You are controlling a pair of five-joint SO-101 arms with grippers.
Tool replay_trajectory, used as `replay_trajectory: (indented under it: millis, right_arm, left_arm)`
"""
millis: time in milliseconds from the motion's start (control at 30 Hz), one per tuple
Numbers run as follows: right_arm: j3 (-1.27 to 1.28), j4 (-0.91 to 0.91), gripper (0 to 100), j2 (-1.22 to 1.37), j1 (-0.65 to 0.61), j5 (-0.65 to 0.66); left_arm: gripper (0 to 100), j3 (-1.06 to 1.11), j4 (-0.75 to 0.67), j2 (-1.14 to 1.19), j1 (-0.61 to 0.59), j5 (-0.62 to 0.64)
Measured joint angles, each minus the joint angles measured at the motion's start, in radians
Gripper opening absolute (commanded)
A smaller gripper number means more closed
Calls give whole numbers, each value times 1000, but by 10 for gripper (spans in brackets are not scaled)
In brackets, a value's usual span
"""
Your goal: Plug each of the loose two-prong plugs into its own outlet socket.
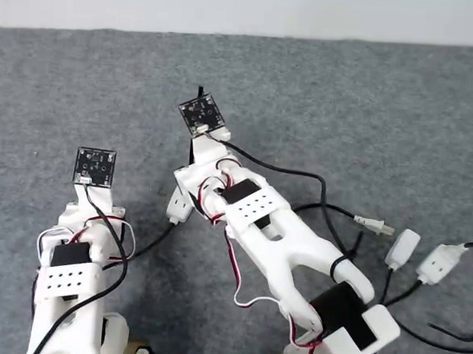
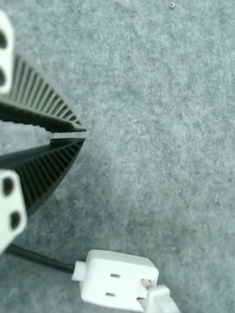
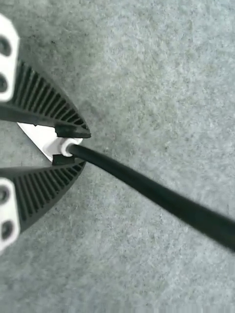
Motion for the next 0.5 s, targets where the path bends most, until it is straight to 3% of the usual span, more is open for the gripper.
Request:
replay_trajectory:
  millis: [500]
  right_arm:
    - [8, 0, 9, 0, 12, 0]
  left_arm:
    - [13, 0, 0, 0, 0, 0]
